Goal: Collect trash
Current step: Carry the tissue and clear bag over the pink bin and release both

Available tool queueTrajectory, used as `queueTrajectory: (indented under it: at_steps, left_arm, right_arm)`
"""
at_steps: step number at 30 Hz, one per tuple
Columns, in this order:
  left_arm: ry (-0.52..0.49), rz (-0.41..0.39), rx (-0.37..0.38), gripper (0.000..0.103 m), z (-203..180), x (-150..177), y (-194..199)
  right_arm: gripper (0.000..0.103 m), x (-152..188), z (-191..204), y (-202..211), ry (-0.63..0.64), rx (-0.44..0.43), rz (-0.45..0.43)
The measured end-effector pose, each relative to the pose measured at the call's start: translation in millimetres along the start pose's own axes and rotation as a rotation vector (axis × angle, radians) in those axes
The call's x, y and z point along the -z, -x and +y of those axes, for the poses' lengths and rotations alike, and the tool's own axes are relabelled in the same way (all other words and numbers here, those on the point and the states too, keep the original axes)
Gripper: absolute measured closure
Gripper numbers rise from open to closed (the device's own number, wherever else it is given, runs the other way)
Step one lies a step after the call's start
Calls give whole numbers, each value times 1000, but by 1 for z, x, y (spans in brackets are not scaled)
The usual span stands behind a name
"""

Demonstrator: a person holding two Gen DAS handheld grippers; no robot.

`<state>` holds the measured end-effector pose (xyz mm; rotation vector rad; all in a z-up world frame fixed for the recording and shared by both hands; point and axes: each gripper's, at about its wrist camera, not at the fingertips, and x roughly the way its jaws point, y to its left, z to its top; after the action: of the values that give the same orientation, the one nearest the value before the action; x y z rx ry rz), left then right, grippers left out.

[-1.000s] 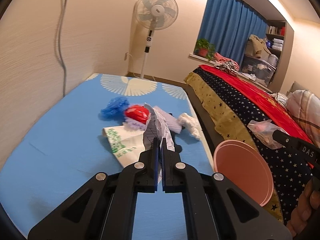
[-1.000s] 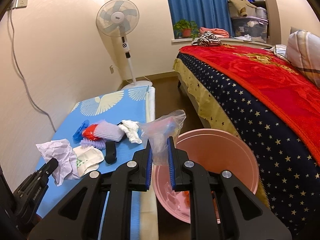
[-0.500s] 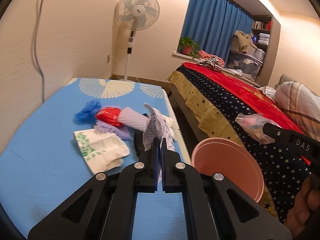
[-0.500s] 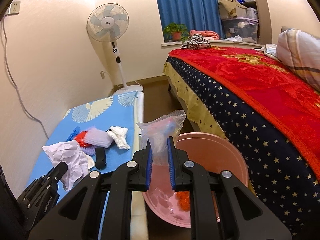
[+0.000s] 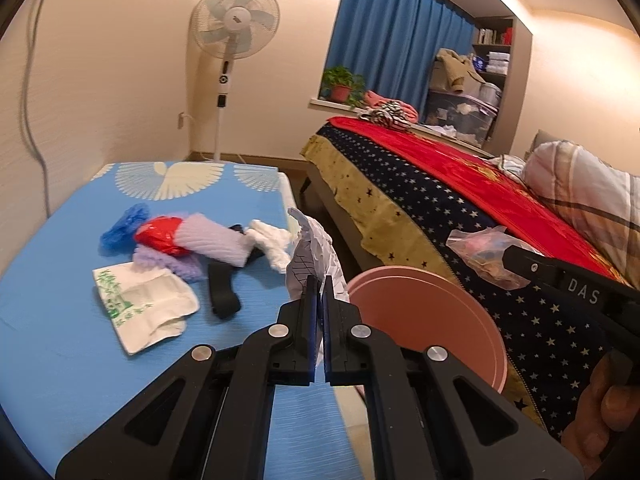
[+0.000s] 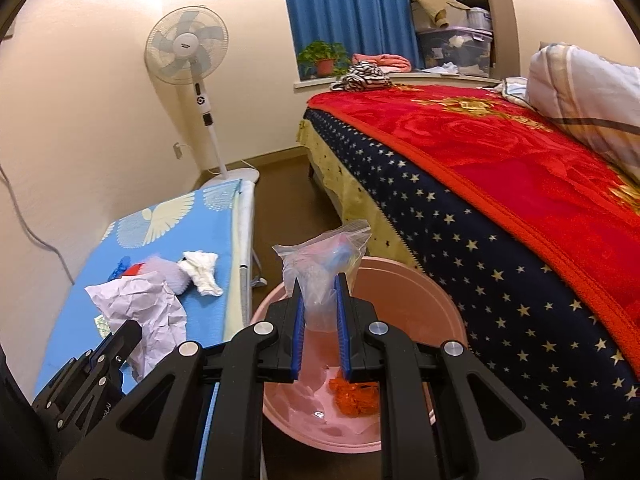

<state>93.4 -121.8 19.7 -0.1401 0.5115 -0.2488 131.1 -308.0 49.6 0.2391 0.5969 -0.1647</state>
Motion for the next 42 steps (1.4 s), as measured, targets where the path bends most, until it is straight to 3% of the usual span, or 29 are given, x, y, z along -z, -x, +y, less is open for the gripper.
queueTrajectory:
  at_steps: [14, 37, 41, 42]
  left_arm:
    - [-52, 47, 91, 101, -31, 3, -27]
    - [-47, 100, 143, 101, -41, 8, -48]
    - [-57, 105, 168, 100, -45, 6, -48]
    - [-58, 109, 167, 96, -45, 6, -48]
  right_arm:
    - [89, -2, -34, -3, -52, 95, 2]
    - [89, -3, -38, -12, -62, 130, 8]
    - [83, -3, -41, -12, -78, 144, 11]
    - [82, -3, -43, -12, -84, 145, 13]
